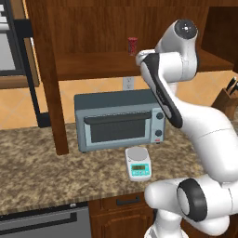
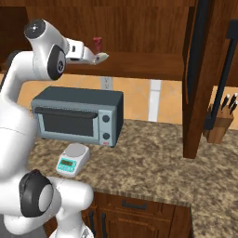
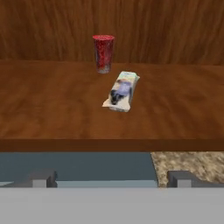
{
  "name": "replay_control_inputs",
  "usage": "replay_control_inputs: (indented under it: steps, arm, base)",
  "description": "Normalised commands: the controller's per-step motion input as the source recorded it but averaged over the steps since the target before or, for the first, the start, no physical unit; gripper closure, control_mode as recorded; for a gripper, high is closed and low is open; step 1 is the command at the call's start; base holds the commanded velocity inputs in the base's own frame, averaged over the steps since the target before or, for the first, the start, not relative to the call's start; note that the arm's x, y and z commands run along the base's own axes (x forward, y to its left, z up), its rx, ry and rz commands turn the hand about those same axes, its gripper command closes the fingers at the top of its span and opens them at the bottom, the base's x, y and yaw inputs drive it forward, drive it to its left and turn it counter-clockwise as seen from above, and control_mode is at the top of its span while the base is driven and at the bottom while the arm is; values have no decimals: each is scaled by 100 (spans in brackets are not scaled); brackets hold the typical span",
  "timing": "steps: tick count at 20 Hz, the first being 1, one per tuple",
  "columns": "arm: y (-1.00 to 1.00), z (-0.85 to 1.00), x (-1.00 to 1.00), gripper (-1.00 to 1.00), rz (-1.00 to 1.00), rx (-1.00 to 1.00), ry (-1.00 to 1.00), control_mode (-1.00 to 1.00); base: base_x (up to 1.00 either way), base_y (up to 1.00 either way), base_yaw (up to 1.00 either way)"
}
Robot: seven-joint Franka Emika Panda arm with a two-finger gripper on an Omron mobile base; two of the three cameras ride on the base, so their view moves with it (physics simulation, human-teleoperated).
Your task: Pick the bar and place it on the digital scale for weighing, and close the cabinet.
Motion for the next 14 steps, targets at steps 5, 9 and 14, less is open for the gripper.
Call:
replay_control_inputs:
  steps: [5, 9, 14]
  arm:
    - [0, -1, 75, -100, 0, 0, 11, -100]
    - [0, -5, 61, -100, 0, 0, 5, -100]
    - [-8, -6, 19, -100, 0, 0, 1, -100]
  base:
    - [0, 0, 0]
    - [0, 0, 0]
    - [0, 0, 0]
